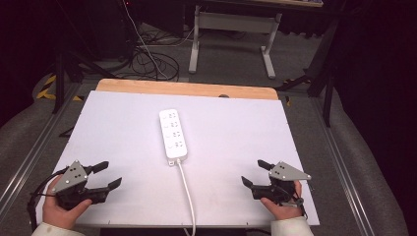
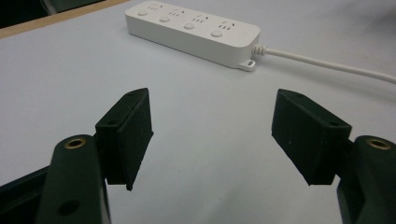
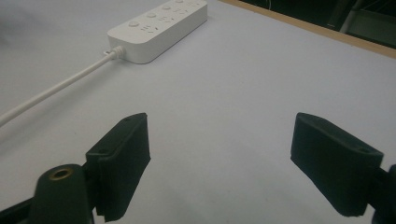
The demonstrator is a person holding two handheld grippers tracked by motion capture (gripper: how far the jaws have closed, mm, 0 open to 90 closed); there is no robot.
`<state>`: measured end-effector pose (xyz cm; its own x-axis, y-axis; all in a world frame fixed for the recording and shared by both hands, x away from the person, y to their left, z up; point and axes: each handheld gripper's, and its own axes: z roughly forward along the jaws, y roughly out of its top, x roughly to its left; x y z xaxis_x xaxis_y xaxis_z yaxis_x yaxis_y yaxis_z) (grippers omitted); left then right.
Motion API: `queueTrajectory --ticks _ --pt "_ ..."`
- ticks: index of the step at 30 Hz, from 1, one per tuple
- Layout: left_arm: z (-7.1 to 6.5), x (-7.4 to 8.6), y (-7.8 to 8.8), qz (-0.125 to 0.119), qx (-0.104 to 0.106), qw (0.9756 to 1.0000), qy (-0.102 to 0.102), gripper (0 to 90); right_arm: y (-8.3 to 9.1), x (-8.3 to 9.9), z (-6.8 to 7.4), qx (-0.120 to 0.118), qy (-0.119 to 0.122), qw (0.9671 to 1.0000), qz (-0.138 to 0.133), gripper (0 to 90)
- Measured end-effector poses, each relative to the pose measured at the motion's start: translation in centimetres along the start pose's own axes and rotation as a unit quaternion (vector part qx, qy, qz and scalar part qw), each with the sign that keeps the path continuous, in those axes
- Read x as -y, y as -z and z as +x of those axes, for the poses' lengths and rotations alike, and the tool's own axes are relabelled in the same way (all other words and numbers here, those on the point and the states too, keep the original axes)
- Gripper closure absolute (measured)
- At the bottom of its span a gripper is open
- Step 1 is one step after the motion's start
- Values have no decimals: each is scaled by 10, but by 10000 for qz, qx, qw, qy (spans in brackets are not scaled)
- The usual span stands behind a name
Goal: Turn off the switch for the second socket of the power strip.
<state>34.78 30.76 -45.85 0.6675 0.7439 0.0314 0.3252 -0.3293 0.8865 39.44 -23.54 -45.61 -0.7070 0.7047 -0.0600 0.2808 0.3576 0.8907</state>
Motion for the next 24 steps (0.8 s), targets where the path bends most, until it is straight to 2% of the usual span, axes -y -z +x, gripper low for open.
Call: queueTrajectory --ticks 7,12,14,16,24 --pt "-1 -2 1 12 -28 10000 -2 297 1 1 0 8 -12 10000 -38 209" --pt "-2 -4 2 -31 9 9999 108 298 0 1 1 -15 -13 10000 -33 216" --pt "-3 -5 2 -39 32 10000 56 298 0 1 1 -26 -15 10000 -42 216" --pt "-4 -6 3 -3 -47 10000 -7 298 0 1 1 -18 -8 10000 -51 218" --pt "-4 -11 5 5 -85 10000 31 307 0 1 1 -22 -4 10000 -60 221"
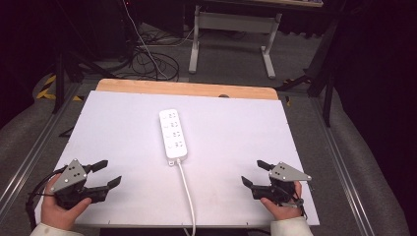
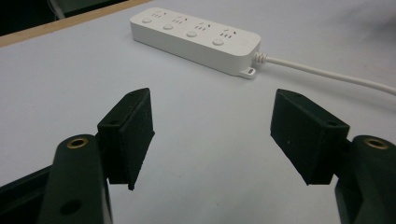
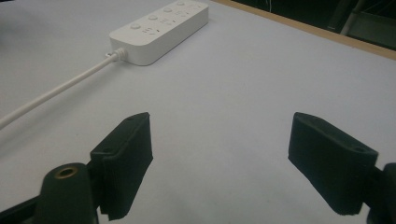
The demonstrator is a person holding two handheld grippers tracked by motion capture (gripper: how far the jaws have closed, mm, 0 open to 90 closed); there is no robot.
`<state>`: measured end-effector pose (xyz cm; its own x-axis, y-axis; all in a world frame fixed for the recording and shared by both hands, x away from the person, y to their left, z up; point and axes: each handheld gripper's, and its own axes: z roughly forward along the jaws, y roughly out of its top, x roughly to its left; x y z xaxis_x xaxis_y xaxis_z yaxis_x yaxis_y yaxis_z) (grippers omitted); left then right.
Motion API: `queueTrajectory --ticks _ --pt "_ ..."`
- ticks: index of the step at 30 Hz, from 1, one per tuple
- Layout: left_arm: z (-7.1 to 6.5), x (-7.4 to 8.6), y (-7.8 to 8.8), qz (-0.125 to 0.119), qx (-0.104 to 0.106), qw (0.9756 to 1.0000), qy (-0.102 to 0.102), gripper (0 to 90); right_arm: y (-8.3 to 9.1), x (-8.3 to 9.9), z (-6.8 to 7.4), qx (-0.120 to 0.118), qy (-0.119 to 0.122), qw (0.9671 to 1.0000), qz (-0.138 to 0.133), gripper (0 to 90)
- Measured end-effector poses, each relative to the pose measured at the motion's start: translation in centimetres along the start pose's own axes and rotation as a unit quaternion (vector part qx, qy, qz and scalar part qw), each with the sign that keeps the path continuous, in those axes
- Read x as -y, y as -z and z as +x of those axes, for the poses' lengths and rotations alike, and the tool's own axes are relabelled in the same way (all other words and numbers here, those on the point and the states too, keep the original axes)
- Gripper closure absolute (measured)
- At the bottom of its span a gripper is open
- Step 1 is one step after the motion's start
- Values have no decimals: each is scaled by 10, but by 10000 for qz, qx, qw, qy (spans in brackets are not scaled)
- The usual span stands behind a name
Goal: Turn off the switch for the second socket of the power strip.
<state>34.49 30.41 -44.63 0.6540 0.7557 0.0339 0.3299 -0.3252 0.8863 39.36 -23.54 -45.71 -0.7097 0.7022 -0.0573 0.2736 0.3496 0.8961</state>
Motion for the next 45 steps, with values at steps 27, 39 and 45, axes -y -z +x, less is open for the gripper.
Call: queueTrajectory --ticks 27,39,45 --pt "1 -55 -10 239 317 9992 -93 388 -4 4 2 -88 -90 9998 130 231" --pt "6 -78 -30 338 426 9984 -129 388 -3 5 2 -99 -82 9998 162 234" --pt "10 -87 -41 345 521 9980 -46 389 -4 6 3 -95 -74 9998 174 231"
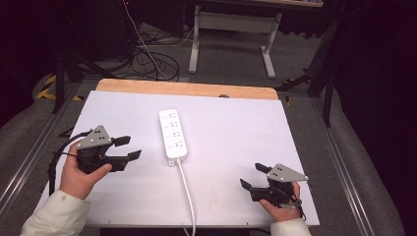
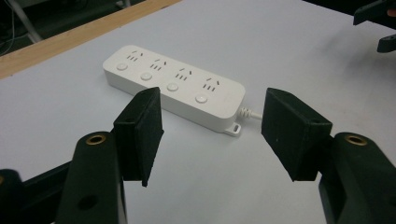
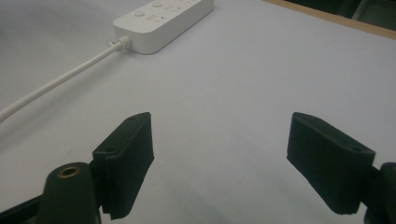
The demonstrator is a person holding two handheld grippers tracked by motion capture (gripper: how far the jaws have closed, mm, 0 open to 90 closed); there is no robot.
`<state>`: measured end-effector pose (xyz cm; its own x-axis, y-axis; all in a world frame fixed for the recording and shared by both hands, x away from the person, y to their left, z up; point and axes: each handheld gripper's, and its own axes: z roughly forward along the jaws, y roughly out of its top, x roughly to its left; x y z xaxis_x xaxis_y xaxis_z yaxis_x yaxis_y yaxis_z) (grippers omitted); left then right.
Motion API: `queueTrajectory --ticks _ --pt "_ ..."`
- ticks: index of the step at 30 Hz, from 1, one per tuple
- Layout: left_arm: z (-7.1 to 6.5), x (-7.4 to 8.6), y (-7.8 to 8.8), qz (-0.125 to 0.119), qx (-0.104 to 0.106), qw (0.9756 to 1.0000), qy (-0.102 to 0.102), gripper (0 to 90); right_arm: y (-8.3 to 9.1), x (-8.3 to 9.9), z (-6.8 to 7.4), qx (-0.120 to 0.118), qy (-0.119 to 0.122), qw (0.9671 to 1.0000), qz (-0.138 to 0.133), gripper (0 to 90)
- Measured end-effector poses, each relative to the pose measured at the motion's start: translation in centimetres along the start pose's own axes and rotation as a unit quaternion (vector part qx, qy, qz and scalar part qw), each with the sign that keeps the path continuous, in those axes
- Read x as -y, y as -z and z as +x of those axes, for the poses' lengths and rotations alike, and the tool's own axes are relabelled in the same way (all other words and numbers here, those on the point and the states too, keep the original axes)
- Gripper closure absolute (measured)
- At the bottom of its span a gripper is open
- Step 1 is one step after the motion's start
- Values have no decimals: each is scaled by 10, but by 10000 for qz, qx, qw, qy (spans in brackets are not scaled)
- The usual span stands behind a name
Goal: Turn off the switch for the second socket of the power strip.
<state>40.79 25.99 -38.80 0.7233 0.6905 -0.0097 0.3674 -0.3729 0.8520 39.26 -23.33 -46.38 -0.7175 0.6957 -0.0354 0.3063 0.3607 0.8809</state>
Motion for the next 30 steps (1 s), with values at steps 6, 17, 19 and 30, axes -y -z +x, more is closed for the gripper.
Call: queueTrajectory --ticks 6,17,19,30 --pt "1 -9 -8 19 29 10000 -25 389 0 0 0 5 20 10000 11 230" --pt "1 -25 -26 98 85 9998 -137 389 0 0 1 -11 36 10000 13 229" --pt "1 -27 -28 110 81 9998 -161 389 0 0 1 -15 33 10000 18 229" --pt "2 -41 -49 220 147 9990 -350 442 0 0 1 -14 35 10000 27 229"
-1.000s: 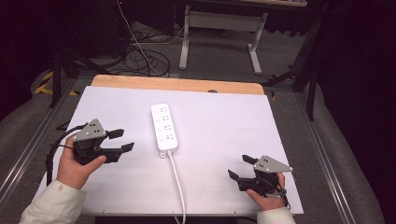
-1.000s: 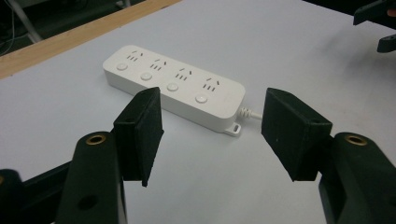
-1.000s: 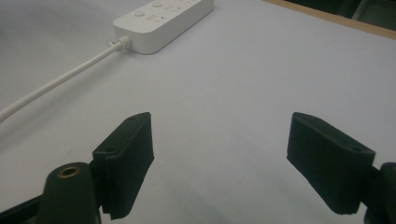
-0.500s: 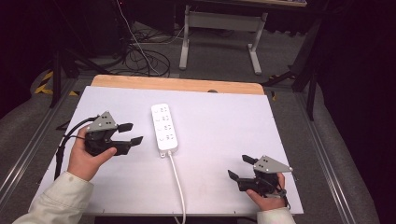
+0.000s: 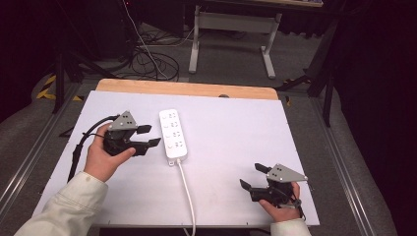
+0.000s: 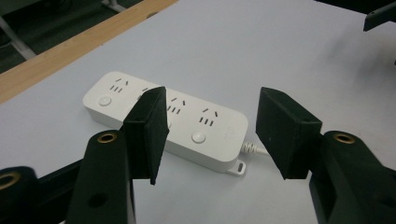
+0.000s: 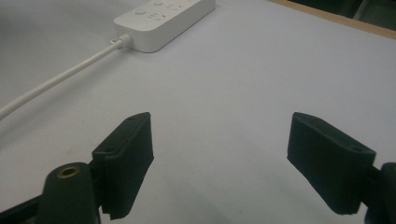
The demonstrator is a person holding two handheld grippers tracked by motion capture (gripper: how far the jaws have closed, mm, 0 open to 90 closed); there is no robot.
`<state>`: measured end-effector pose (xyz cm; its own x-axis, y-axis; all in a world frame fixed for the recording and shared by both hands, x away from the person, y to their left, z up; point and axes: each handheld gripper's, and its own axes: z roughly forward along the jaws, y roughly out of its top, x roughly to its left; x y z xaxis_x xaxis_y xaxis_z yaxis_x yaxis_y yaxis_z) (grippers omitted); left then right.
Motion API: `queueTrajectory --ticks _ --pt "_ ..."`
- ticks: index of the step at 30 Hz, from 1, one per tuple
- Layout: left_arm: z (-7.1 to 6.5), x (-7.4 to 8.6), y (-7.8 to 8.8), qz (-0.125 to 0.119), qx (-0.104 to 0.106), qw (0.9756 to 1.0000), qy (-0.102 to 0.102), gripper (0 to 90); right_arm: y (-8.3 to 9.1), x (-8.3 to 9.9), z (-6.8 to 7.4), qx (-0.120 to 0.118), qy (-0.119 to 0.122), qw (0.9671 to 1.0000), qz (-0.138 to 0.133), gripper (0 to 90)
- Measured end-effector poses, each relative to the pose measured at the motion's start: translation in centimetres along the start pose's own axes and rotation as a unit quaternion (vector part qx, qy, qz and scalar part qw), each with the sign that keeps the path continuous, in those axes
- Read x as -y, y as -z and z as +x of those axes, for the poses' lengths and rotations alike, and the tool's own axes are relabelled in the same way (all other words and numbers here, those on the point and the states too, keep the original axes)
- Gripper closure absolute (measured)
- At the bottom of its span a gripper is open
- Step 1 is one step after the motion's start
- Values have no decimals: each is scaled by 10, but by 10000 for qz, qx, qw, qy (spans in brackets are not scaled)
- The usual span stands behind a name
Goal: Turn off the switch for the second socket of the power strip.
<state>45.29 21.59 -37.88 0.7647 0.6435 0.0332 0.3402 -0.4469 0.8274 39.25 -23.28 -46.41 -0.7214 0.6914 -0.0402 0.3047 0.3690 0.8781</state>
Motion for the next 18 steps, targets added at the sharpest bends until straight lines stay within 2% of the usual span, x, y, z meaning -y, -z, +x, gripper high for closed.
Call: queueTrajectory --ticks 3,7,18 --pt "-1 -4 -9 106 62 9999 -71 443 0 0 0 -6 3 10000 -2 229" --pt "0 -6 -16 135 39 9999 -72 463 0 0 0 -10 6 10000 -5 229" --pt "7 -4 -42 206 73 9998 27 522 1 0 0 -27 16 10000 -12 229"
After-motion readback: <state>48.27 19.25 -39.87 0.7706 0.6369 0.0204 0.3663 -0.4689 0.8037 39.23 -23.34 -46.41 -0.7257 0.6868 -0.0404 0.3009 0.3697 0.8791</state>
